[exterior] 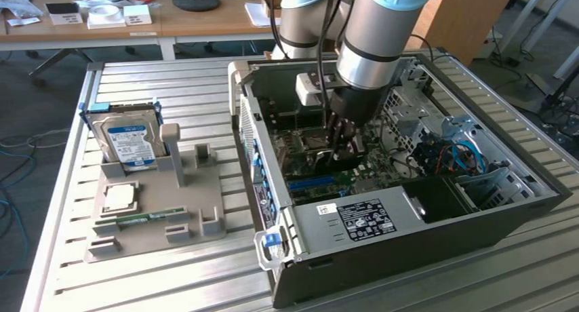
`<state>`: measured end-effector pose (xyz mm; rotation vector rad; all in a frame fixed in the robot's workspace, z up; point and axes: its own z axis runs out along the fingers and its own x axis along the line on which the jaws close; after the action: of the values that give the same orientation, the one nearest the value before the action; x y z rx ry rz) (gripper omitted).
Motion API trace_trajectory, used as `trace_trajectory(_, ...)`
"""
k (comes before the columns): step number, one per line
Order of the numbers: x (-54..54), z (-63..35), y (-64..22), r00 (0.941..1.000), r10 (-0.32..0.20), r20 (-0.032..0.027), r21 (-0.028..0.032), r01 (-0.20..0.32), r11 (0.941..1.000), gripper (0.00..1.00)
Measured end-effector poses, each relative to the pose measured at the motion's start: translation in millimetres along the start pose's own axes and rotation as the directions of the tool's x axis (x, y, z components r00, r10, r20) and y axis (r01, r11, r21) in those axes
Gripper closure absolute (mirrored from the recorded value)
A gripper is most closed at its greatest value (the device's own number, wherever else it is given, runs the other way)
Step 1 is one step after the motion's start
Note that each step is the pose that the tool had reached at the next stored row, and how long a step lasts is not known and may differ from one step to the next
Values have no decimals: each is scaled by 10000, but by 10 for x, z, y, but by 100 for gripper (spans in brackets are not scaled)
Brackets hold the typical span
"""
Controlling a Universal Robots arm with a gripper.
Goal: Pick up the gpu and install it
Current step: 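Insert the gpu into the slot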
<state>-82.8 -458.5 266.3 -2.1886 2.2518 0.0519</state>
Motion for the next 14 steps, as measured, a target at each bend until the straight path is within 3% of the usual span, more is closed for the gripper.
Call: trace_trajectory(14,1,5,28,10000,15,0,0,-15,10000,73)
